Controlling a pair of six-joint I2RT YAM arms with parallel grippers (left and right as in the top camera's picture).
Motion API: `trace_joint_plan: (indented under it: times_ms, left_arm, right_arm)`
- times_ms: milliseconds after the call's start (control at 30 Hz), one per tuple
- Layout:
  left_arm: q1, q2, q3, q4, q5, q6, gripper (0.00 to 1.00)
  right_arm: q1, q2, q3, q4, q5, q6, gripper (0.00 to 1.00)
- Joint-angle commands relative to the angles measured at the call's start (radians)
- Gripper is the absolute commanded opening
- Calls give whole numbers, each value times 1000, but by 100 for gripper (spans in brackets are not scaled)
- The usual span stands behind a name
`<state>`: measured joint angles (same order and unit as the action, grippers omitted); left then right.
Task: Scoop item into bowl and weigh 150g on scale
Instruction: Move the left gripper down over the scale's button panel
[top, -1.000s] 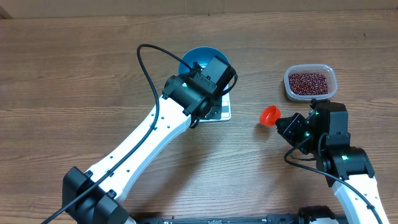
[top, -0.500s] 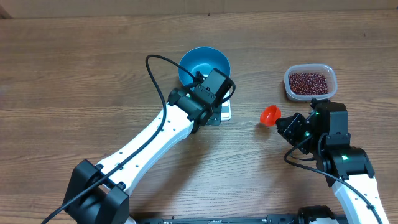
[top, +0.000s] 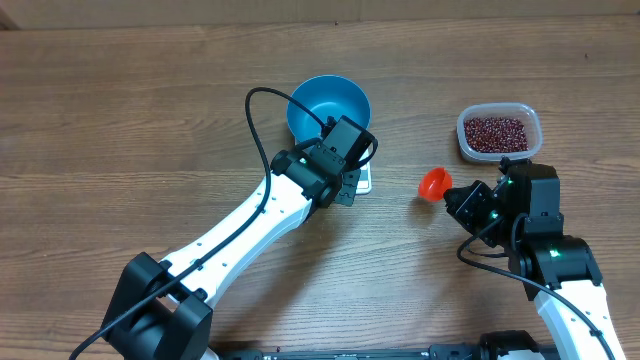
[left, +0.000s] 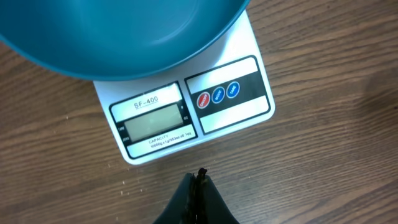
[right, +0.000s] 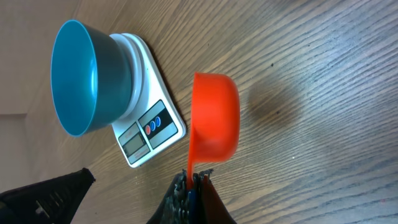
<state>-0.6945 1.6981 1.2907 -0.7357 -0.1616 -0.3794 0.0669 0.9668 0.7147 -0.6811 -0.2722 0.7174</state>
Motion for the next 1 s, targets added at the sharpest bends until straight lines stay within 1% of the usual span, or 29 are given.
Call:
trace_joint_plan:
  times_ms: [0,133,300,467,733,967]
  left_arm:
    - [-9,-17,-19,20,0,72,4]
    - [-12,-17,-35,39,6,127,4]
    - [-13,-17,-65,61,12,133,4]
    - [-13,-17,-106,120,89,200,4]
    - [-13,-17,-127,182,91,201,6]
    - [-13,-17,-149,235,87,227,4]
  right_arm:
    - [4,-12,29,6,10,-9,4]
    - [4,-12,29,7,10,-8,4]
    - [4,-12,29,5,10,-9,4]
    - [4,-12,29,6,10,-8,4]
    - [4,-12,29,6,10,-9,4]
    - [4,-12,29,9,10,-9,4]
